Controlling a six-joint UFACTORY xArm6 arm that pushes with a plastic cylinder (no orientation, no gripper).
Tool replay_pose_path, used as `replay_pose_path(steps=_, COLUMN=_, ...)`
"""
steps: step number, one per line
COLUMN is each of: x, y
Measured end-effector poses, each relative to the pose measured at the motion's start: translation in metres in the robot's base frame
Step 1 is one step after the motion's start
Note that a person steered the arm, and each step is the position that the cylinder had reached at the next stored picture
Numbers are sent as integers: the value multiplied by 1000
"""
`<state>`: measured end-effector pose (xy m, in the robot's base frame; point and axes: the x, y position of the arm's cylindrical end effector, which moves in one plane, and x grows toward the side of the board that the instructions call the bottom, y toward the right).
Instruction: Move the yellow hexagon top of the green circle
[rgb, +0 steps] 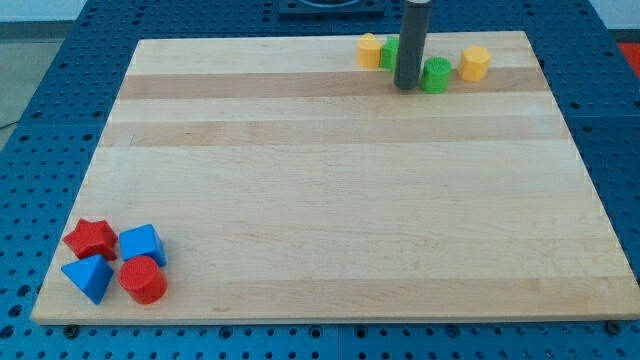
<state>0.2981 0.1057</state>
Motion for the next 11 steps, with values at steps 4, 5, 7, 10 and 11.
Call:
replay_pose_path(steps=4, x=-10, y=135)
replay_pose_path(steps=5, x=-32, y=110)
replay_pose_path(steps=7, x=2, y=26)
replay_pose_path(steps=10, x=-82, y=37)
replay_pose_path(steps=11, x=-17, y=-26)
